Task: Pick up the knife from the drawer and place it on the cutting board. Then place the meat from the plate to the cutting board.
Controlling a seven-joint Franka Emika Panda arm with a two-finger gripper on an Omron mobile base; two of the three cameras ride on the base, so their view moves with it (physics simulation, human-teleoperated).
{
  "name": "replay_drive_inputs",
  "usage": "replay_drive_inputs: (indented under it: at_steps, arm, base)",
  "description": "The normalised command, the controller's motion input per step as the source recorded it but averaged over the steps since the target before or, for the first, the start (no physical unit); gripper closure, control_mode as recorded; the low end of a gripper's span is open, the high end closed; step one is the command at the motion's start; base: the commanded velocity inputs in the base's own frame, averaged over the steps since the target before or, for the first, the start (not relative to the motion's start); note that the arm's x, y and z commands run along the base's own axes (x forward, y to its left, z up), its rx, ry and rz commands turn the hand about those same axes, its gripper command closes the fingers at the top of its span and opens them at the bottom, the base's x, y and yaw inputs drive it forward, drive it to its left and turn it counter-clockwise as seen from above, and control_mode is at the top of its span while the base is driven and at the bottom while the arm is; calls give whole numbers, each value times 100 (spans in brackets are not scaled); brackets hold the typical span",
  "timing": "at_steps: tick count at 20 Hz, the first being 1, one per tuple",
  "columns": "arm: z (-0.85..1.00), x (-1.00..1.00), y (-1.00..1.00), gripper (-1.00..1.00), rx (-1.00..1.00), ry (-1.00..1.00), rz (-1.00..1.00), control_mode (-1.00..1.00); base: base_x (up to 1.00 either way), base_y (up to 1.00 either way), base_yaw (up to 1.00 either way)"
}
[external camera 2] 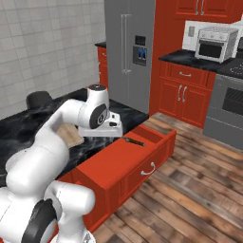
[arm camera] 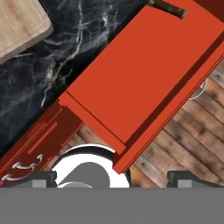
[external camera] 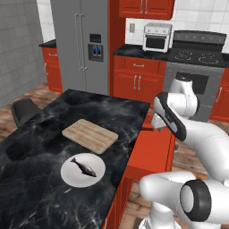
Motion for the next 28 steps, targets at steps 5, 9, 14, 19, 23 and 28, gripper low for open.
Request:
replay_drive_inputs:
  at_steps: [5, 9, 14, 19, 23, 28]
  arm:
    - [-54, 5, -46, -100, 0, 0, 6, -100]
    - [-32, 27, -14, -100, -2, 0, 3, -100]
    - [-38, 35, -9, -100, 0, 3, 10, -100]
    - [-37, 28, -3, -100, -1, 0, 12, -100]
    - [-45, 35, 0, -100, -4, 0, 9, -100]
    - [-48, 25, 1, -100, -8, 0, 6, -100]
  base:
    - [0, 0, 0]
    - [0, 0, 0]
    - [0, 0, 0]
    - [0, 0, 0]
    - [0, 0, 0]
    - [0, 0, 0]
